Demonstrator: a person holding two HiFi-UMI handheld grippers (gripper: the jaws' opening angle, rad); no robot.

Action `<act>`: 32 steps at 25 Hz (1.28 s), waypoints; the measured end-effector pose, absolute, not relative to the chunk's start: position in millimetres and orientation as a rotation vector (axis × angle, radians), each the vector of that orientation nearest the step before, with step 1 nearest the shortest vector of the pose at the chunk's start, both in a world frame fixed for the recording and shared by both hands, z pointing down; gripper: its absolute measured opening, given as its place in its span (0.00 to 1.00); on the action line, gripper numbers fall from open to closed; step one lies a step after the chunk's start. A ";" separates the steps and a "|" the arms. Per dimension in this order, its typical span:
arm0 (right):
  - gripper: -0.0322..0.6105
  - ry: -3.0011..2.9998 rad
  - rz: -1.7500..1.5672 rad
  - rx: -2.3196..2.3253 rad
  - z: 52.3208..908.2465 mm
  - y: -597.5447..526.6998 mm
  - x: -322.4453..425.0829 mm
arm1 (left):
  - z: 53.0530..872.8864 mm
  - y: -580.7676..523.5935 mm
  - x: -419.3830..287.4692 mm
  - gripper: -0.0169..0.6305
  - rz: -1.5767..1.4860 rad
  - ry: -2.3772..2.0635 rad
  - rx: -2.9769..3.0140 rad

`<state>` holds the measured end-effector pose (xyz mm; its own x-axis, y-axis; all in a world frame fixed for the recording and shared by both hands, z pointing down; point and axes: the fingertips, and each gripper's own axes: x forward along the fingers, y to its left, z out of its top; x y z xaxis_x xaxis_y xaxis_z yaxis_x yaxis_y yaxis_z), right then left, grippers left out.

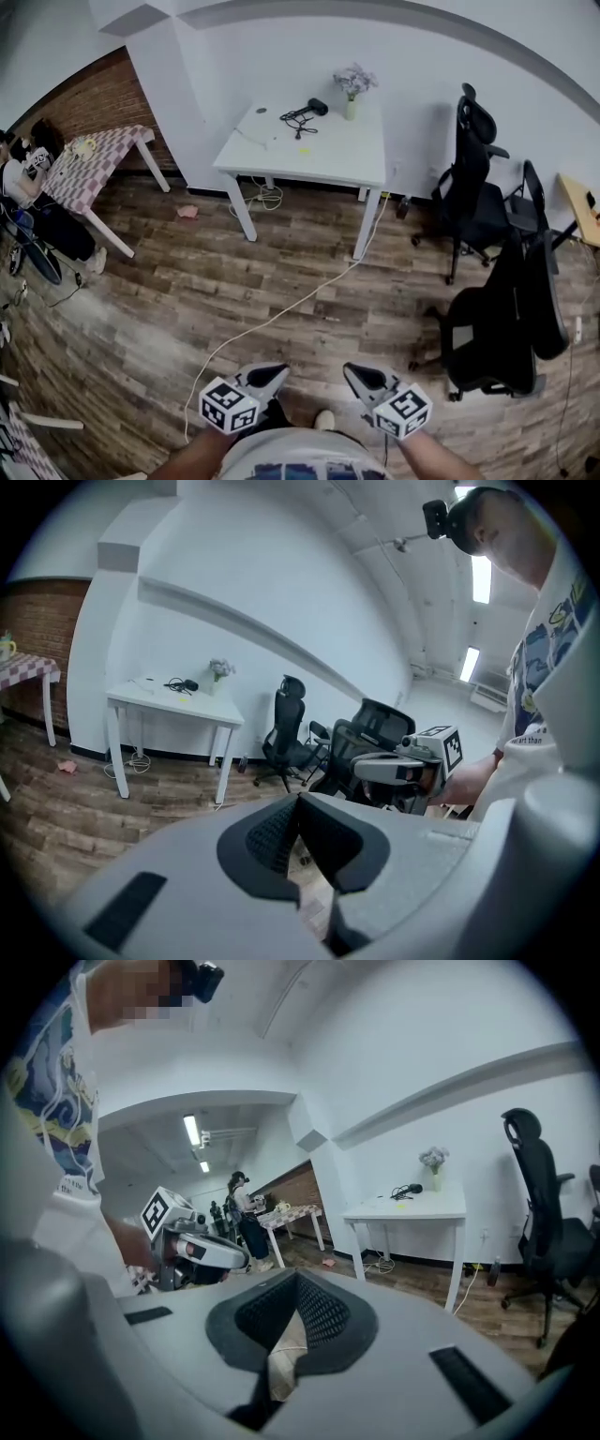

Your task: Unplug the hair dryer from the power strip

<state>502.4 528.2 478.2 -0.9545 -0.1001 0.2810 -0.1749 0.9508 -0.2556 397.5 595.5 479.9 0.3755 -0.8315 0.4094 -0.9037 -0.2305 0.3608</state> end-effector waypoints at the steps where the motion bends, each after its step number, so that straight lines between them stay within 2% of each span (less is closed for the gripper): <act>1: 0.05 -2.840 0.430 0.230 477.2 521.4 494.6 | 480.0 590.5 386.3 0.03 0.156 -1.488 2.099; 9: 0.05 -2.822 0.406 0.264 465.2 500.9 383.7 | 472.9 569.9 273.8 0.03 0.102 -1.480 2.126; 12: 0.10 -2.810 0.370 0.253 465.4 505.6 336.2 | 474.7 572.4 229.4 0.03 0.103 -1.484 2.137; 19: 0.08 -2.782 0.348 0.270 470.4 509.1 247.3 | 487.3 575.9 140.4 0.03 0.096 -1.483 2.143; 32: 0.07 -2.755 0.341 0.266 484.5 433.1 189.9 | 500.0 493.2 83.3 0.03 0.106 -1.473 2.132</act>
